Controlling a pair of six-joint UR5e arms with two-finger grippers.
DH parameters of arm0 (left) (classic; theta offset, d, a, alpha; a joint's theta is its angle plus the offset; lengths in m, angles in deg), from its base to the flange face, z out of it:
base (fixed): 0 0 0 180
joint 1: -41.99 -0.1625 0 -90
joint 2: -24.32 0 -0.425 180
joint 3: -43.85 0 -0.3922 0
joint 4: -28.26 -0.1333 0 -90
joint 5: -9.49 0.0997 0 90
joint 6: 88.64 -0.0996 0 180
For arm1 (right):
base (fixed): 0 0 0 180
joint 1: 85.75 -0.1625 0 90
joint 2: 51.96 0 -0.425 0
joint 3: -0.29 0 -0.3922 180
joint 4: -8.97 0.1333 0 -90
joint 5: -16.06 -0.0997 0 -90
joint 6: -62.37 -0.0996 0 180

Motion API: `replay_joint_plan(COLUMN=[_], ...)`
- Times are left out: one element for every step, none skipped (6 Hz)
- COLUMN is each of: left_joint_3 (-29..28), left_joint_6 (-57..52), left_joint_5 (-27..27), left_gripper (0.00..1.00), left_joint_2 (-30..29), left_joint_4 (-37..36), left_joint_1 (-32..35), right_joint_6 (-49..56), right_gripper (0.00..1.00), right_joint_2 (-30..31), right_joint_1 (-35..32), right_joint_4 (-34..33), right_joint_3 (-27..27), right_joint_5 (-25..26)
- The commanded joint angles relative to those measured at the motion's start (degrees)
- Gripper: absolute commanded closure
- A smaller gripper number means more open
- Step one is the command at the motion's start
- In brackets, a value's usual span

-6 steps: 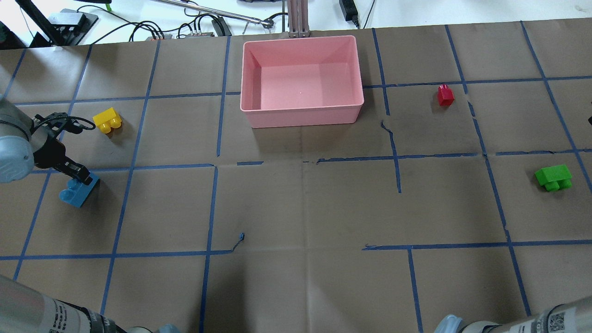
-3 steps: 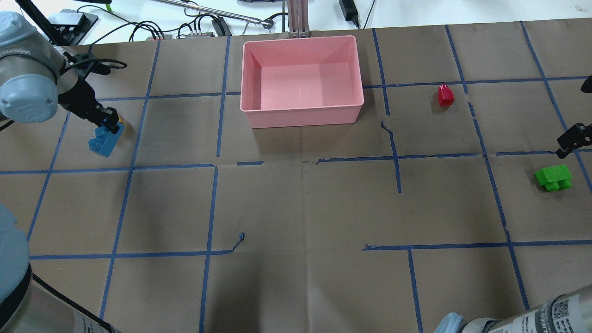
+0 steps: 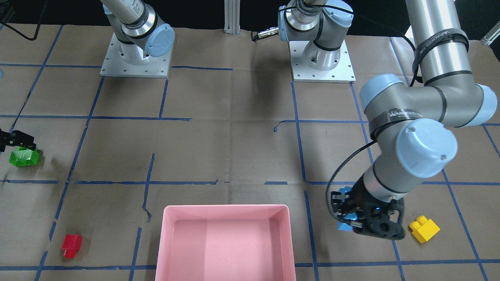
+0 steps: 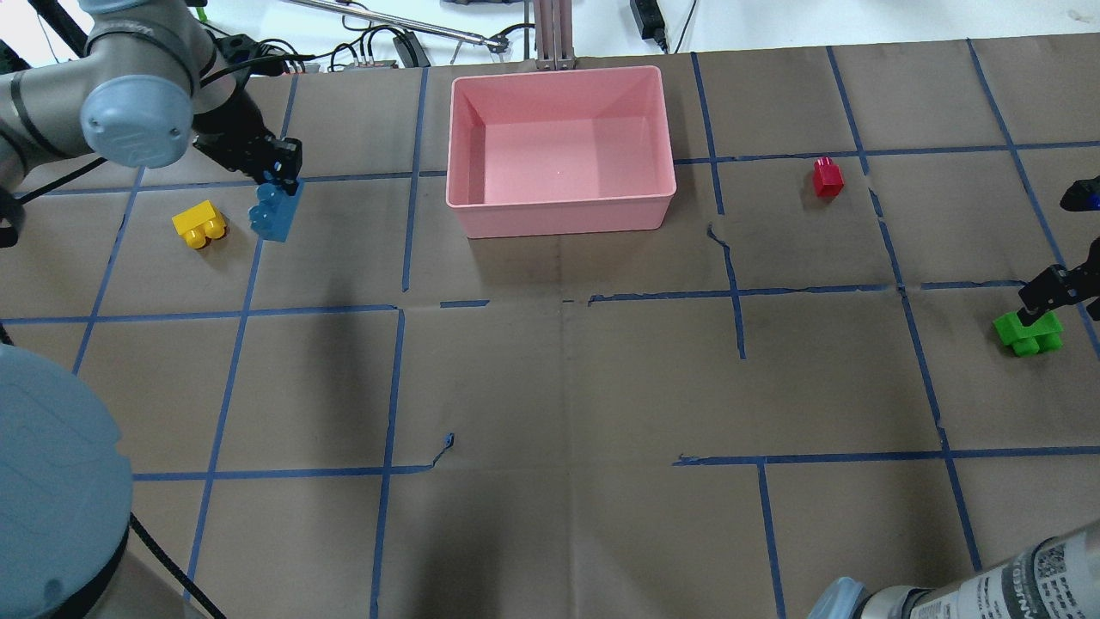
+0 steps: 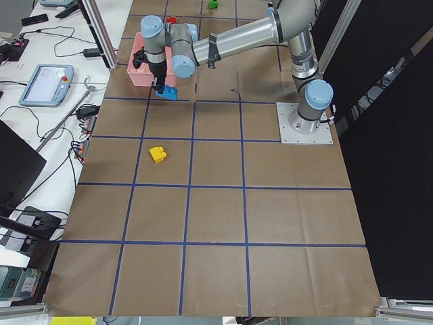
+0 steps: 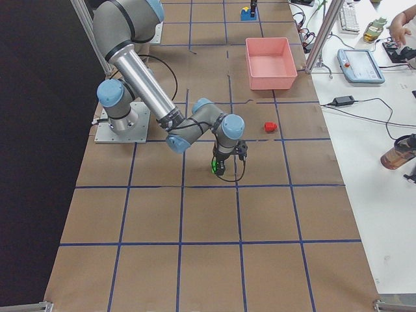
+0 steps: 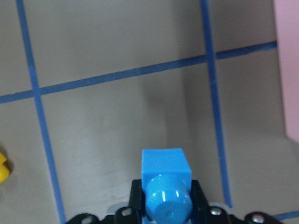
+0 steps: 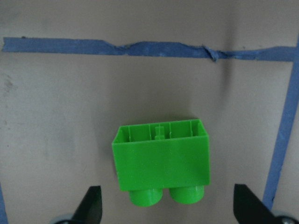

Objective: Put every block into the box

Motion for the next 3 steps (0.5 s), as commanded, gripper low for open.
replay_joint_plan(left_joint_3=[-9.5,-9.7,-10.2], left_joint_6=[2.8,3.0,3.0], left_joint_5=[1.2,0.6,0.8], left_gripper=[1.0,1.0,0.99], left_joint_2=[-6.6,-8.7,-10.2], left_joint_4=[0.1,-0.2,-0.3], left_joint_1=[9.3,10.8,12.7], right_joint_6=[0.2,0.2,-0.1], right_gripper=[0.0,0.0,0.03], right_joint_2=[-1.9,-1.8,-1.8], right_joint_1=[0.0,0.0,0.0], right_joint_4=[-0.5,-0.5,-0.3], right_joint_3=[-0.1,-0.1,-0.1], right_joint_5=[0.0,-0.1,-0.7])
